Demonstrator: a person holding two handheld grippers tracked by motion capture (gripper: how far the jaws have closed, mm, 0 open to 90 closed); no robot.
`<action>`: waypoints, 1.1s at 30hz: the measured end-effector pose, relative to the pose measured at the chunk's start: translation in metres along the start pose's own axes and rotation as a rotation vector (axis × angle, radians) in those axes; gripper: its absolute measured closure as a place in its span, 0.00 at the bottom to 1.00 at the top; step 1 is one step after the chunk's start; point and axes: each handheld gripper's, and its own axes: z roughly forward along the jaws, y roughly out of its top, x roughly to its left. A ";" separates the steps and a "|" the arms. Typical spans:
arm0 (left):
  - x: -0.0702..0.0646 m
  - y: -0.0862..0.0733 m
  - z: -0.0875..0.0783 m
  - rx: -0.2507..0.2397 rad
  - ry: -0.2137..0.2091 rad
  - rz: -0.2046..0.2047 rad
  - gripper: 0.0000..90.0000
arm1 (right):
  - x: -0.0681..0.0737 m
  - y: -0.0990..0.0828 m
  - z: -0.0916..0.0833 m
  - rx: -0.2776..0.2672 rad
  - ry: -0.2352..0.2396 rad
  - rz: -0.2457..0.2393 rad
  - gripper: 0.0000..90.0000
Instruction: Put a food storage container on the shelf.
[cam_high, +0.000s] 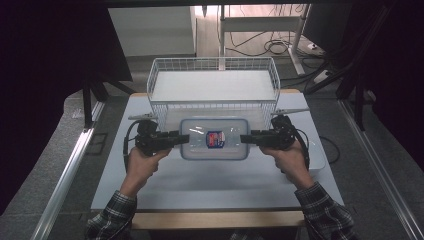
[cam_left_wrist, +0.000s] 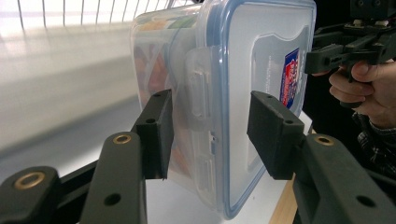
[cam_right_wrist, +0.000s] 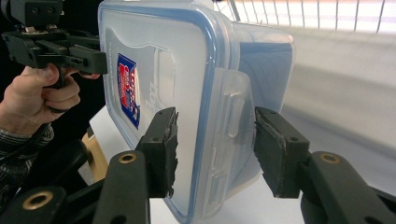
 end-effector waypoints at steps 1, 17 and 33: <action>-0.001 0.004 -0.001 -0.004 0.001 0.002 0.57 | 0.001 0.004 -0.001 -0.002 0.000 -0.003 0.57; -0.007 0.063 -0.020 -0.061 0.023 0.019 0.57 | 0.006 0.068 -0.013 -0.038 0.010 -0.025 0.57; 0.009 0.111 -0.021 -0.076 0.007 0.003 0.57 | 0.002 0.119 -0.014 -0.067 -0.006 -0.016 0.58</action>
